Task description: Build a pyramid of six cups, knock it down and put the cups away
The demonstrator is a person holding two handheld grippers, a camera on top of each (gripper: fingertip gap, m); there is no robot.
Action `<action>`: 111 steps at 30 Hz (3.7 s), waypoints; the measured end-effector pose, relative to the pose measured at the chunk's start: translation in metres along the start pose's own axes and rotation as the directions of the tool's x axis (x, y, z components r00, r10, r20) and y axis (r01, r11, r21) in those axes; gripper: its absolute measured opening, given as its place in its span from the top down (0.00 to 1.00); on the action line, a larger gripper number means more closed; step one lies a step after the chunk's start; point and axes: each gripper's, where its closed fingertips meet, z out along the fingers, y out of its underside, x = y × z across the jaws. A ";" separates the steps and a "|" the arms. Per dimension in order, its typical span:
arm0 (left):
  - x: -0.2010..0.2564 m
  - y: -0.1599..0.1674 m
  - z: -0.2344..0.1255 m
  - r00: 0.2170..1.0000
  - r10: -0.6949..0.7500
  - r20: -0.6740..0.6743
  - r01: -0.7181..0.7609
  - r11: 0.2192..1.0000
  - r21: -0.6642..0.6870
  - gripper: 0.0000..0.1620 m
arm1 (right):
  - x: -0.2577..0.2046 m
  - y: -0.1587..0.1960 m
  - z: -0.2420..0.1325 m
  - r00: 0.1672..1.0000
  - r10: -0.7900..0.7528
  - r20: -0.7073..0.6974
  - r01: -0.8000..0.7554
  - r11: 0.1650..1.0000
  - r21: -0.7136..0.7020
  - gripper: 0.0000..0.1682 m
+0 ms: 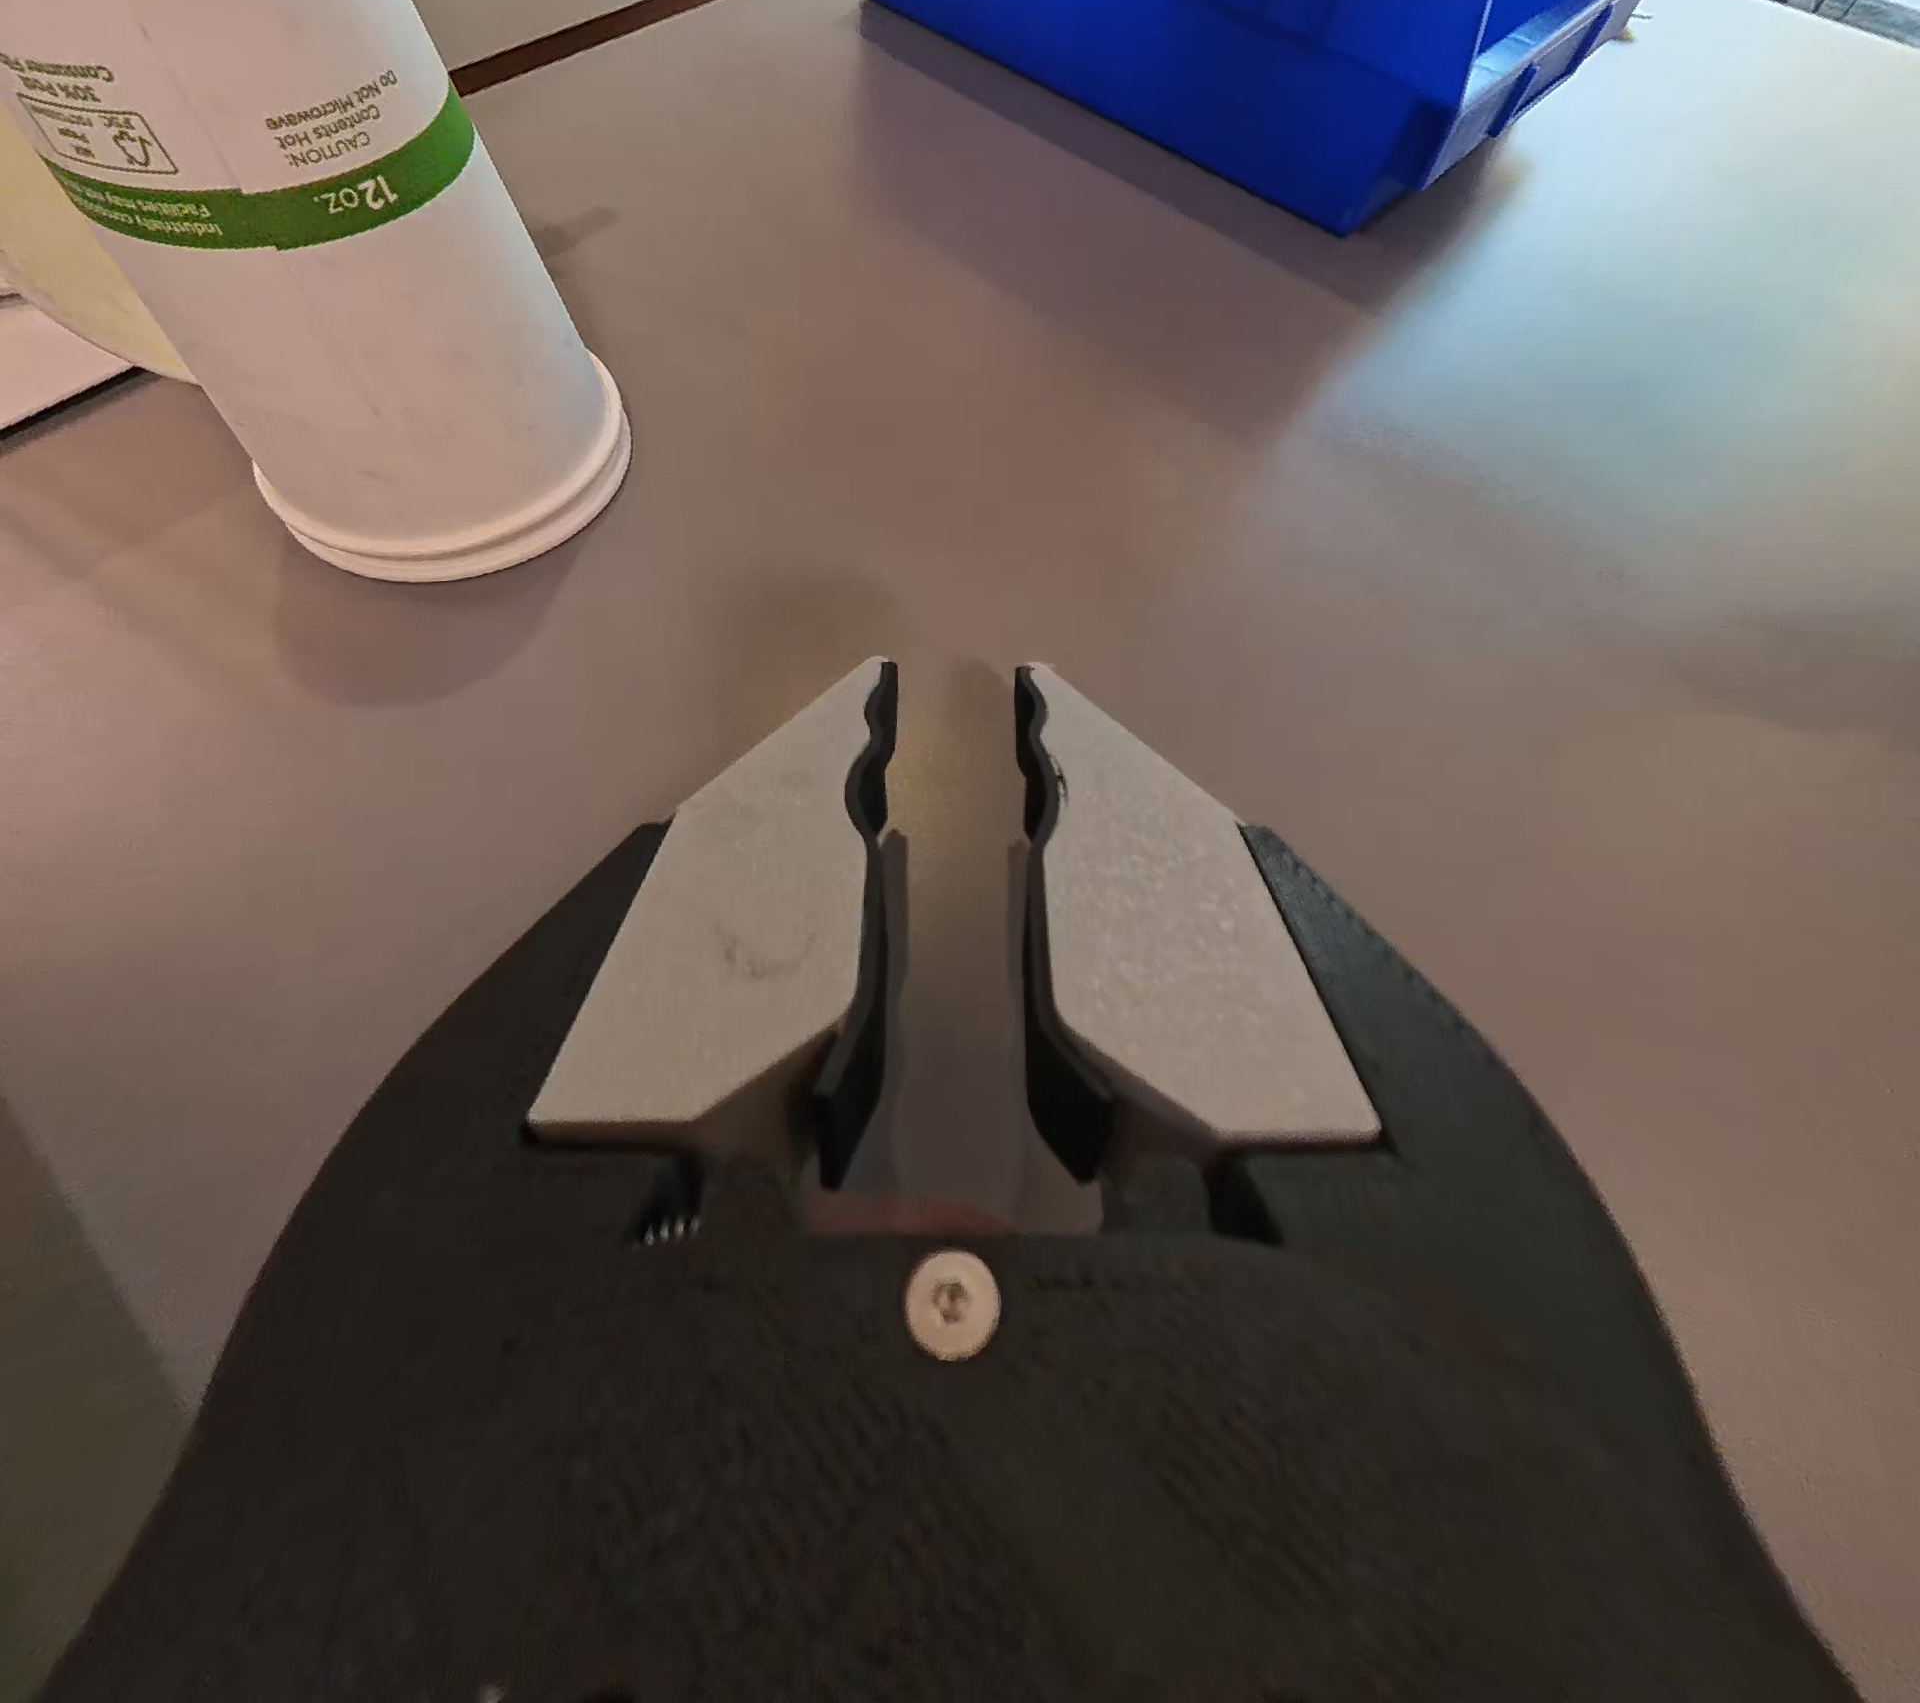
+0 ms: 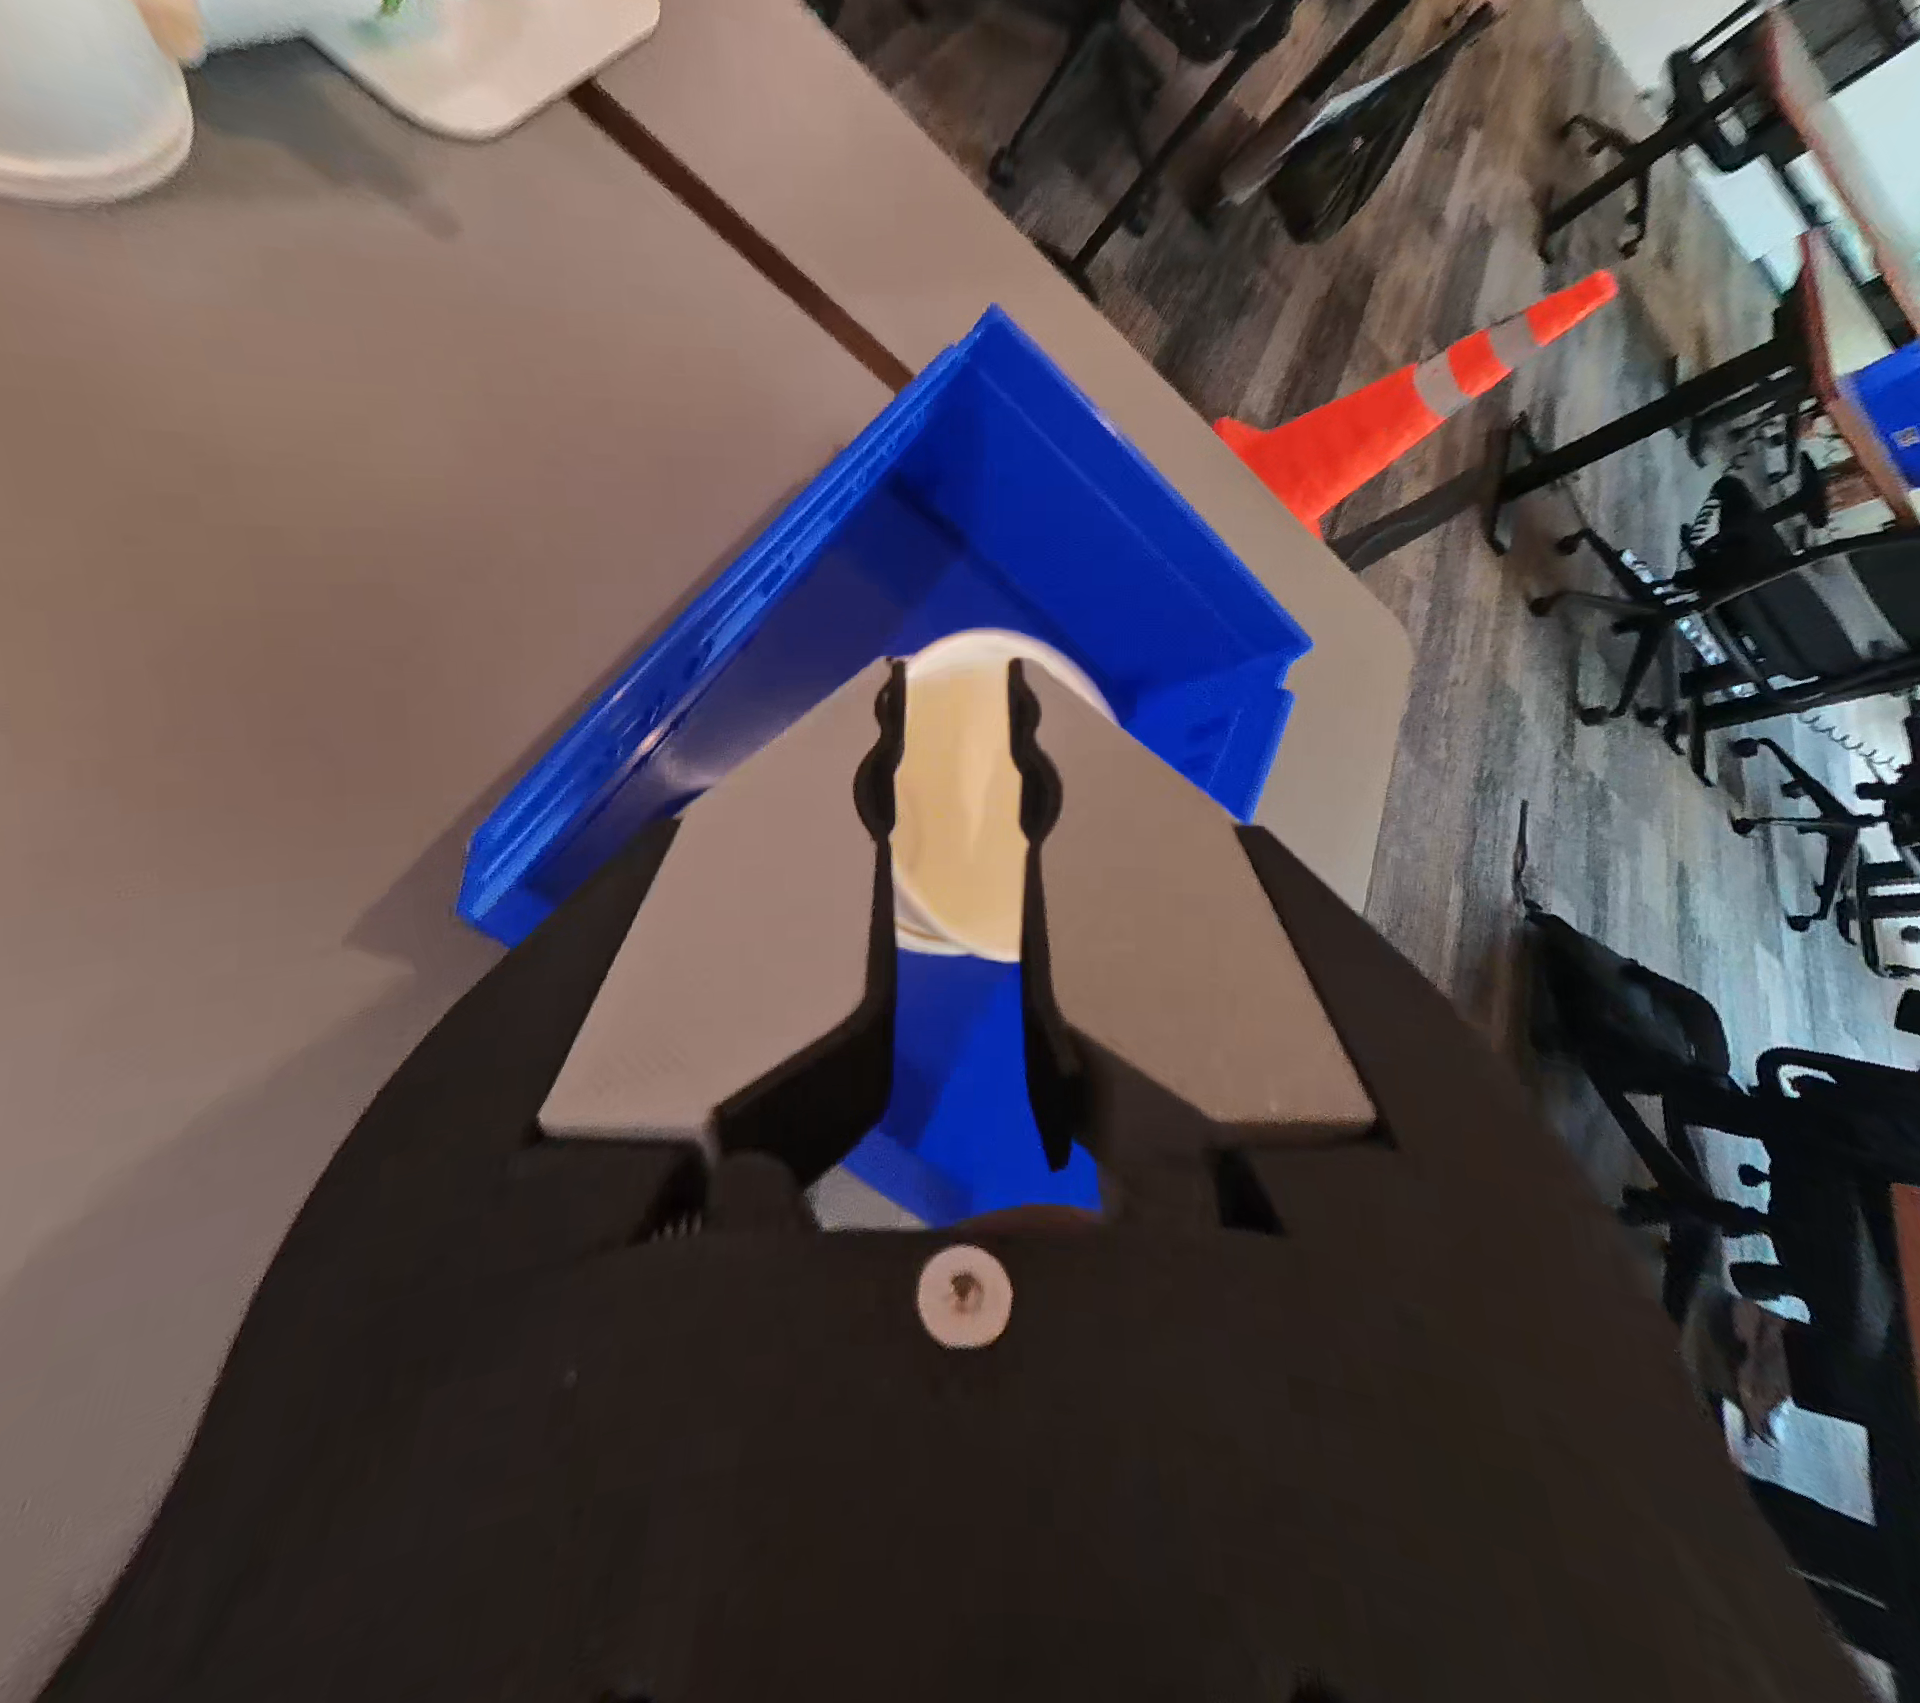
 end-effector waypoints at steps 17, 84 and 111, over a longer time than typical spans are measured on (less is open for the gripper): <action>-0.015 -0.003 -0.002 0.997 0.008 0.076 -0.009 1.000 0.017 0.87 | -0.246 -0.037 0.057 0.857 0.046 0.514 -0.242 0.916 0.321 0.80; -0.005 -0.099 -0.020 0.998 0.070 0.008 -0.069 0.960 0.270 1.00 | -0.275 -0.017 0.069 0.754 0.104 0.648 -0.295 0.936 0.194 0.73; 0.068 -0.138 -0.106 0.908 0.243 -0.342 0.069 0.717 0.694 1.00 | -0.246 -0.073 -0.051 0.236 -0.087 0.968 -0.744 0.624 0.238 0.72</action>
